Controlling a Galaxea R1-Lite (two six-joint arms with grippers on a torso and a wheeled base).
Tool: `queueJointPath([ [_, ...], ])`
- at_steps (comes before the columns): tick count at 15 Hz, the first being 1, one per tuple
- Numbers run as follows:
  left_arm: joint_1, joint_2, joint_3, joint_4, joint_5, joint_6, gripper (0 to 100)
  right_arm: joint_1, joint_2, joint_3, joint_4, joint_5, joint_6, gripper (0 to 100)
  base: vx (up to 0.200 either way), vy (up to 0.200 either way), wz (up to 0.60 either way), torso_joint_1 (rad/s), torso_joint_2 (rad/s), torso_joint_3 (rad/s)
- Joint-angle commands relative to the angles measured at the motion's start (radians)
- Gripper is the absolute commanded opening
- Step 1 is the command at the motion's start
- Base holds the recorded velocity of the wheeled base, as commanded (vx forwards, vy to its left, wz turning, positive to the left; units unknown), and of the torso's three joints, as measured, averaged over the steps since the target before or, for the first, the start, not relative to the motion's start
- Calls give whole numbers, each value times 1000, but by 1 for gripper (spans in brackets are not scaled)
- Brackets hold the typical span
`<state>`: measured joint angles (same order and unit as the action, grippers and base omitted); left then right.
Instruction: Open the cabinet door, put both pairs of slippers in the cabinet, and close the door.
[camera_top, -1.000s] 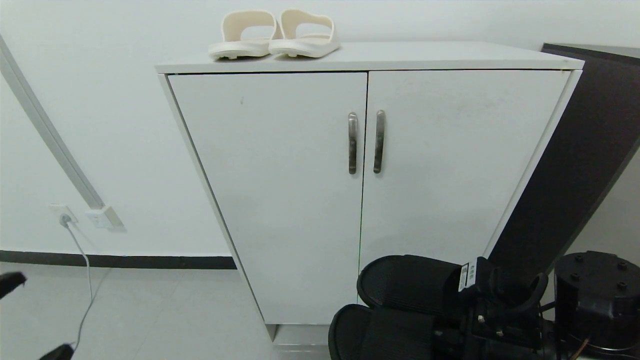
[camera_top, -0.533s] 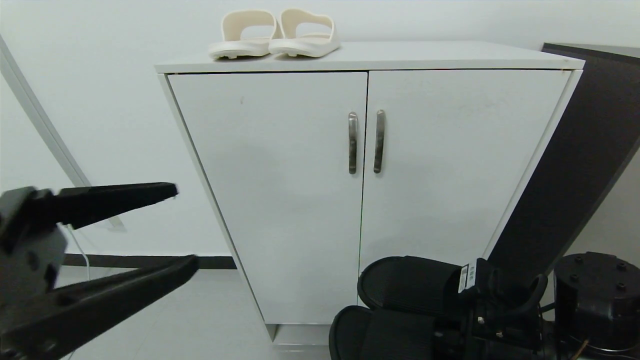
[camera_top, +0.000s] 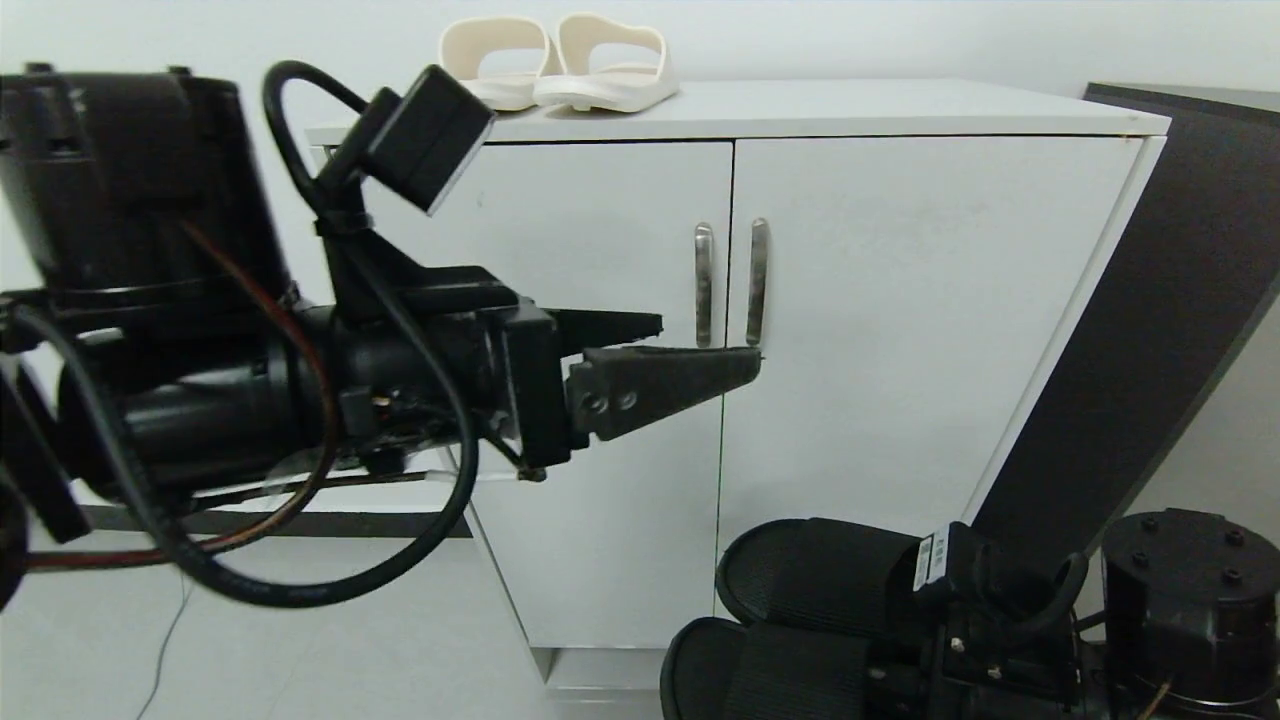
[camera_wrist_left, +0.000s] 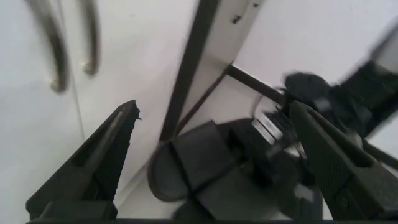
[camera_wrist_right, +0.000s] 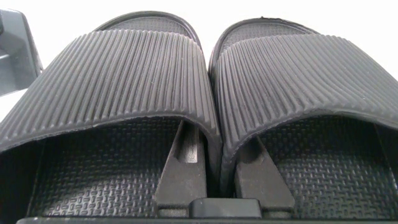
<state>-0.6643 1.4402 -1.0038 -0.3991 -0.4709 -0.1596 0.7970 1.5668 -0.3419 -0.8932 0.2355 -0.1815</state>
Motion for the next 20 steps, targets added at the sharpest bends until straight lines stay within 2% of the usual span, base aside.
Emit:
queueJointPath([
  [1,-32,128,-107,-1,-9,-69,100,1,15,1,-1,1,-1,0,0,0,0,0,0,0],
  [2,-46,163,-151,-1,-9,-98,100,1,15,4,-1,1,-1,0,0,0,0,0,0,0],
  [5,-46,266,-256,-1,-5,-106,100,1,13,6,-1,1,-1,0,0,0,0,0,0,0],
  [7,-46,296,-306,-1,0,-132,100,1,13,6,-1,1,-1,0,0,0,0,0,0,0],
  [8,-46,313,-329,-1,12,-135,100,2,13,6,-1,1,-1,0,0,0,0,0,0,0],
  [11,-46,344,-375,-1,118,-135,100,1,13,6,-1,1,-1,0,0,0,0,0,0,0],
  [13,-43,341,-381,-1,133,-133,100,2,13,6,-1,-1,-3,0,0,0,0,0,0,0],
  [17,-40,344,-380,-1,221,-130,100,1,13,6,-1,-2,-3,0,0,0,0,0,0,0],
  [20,-40,371,-389,-1,241,-129,100,1,13,6,-1,-2,-3,0,0,0,0,0,0,0],
])
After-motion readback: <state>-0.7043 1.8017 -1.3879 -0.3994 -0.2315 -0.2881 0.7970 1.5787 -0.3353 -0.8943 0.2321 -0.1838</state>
